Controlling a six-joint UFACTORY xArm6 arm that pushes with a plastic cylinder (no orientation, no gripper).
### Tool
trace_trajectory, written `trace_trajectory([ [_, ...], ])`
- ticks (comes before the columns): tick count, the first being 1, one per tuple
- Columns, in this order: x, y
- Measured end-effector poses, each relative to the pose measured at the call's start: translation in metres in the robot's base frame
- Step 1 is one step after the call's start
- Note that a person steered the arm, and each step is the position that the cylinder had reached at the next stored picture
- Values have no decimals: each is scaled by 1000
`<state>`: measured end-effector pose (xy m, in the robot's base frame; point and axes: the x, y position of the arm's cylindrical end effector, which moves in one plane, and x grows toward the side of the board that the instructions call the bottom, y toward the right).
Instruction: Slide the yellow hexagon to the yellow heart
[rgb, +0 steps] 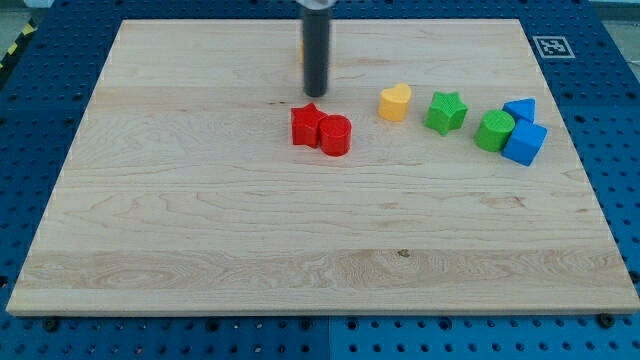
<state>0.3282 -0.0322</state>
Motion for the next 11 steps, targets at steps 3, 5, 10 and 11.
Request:
trace_trajectory([
  [3,-73,-30],
  [5,-96,-30],
  [10,7,76],
  [11,27,93],
])
